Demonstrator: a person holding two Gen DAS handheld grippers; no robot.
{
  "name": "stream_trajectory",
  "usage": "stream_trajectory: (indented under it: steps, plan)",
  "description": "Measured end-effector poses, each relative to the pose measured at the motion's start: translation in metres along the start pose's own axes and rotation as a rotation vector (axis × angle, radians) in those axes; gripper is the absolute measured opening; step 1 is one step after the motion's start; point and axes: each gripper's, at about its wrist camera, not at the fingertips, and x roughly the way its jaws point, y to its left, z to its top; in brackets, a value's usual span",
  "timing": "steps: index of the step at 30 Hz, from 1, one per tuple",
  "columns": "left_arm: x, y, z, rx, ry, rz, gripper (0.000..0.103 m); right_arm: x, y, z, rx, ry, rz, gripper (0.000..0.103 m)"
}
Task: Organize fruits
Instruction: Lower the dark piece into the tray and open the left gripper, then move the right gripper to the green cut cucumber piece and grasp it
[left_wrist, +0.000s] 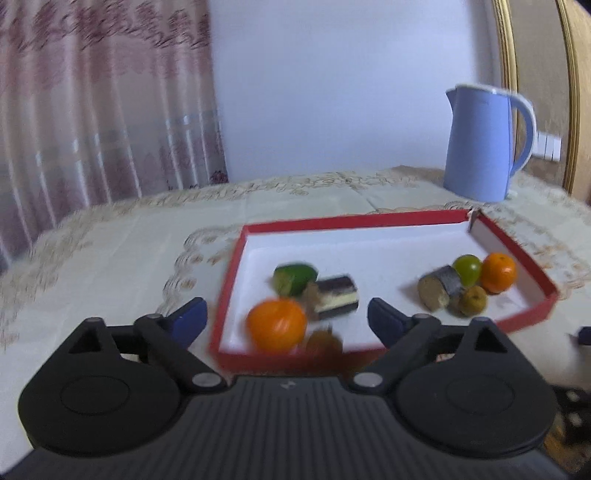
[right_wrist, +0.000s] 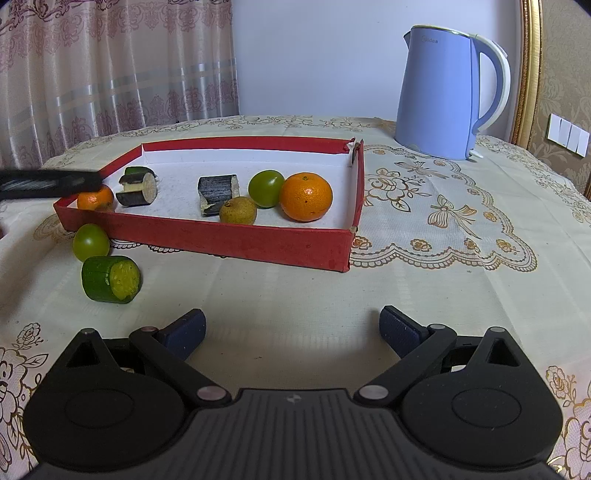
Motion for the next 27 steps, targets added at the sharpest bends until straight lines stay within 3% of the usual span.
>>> stream_trajectory:
  steps: [7, 13, 16, 22, 27]
  plan:
    - [-0.031, 0.022, -0.034, -0.043, 0.069, -0.015, 0.1, 0.0, 0.0, 0.0, 0.0, 0.0, 0.0, 0.101]
    - [-0.021, 0.027, -0.051, -0.053, 0.14, 0.018, 0.101, 0.0, 0.0, 0.0, 0.0, 0.0, 0.0, 0.101]
    - [-0.023, 0.027, -0.053, -0.058, 0.123, 0.035, 0.103, 0.0, 0.0, 0.0, 0.0, 0.0, 0.0, 0.101]
    - [-0.014, 0.024, -0.053, -0.04, 0.174, 0.051, 0.103, -0.003, 0.004, -0.001, 0.003, -0.012, -0.015, 0.101]
    - [-0.012, 0.027, -0.054, -0.065, 0.185, 0.041, 0.103, -0.015, 0.018, -0.004, 0.058, -0.042, 0.094, 0.101]
